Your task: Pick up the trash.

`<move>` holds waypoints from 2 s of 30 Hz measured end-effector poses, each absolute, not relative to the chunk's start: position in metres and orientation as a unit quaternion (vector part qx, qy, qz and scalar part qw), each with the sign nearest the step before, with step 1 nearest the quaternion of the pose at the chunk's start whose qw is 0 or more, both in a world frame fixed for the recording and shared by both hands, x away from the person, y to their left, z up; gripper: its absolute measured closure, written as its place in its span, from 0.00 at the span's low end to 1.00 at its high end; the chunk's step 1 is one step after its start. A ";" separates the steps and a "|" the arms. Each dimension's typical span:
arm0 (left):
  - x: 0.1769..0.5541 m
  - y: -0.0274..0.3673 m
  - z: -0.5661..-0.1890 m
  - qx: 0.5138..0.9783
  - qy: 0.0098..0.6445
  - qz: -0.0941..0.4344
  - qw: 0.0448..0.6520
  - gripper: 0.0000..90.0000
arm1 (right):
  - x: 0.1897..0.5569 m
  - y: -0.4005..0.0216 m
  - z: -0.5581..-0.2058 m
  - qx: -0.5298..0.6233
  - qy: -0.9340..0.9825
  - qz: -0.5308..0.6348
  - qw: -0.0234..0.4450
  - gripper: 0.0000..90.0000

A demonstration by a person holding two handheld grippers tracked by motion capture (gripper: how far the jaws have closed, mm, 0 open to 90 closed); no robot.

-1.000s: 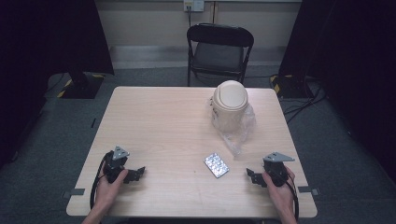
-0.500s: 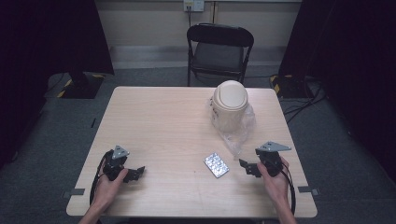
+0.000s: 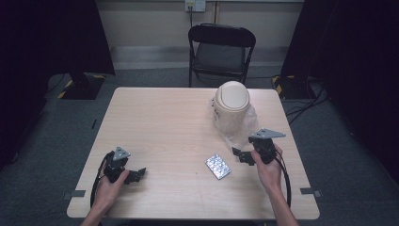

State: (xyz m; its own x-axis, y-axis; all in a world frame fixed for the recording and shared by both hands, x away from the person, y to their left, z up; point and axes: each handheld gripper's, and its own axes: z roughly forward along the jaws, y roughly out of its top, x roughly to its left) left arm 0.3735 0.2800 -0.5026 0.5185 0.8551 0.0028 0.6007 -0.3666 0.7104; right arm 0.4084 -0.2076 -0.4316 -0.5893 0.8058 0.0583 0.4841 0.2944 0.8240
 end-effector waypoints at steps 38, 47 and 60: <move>0.374 0.280 -0.502 0.806 0.451 0.190 0.333 0.00 | 0.496 -0.149 -0.376 0.356 0.815 0.411 0.200 0.18; 0.374 0.280 -0.502 0.806 0.451 0.190 0.333 0.00 | 0.503 -0.149 -0.375 0.353 0.815 0.413 0.202 0.19; 0.374 0.280 -0.502 0.806 0.451 0.190 0.333 0.00 | 0.522 -0.152 -0.367 0.362 0.810 0.410 0.214 0.18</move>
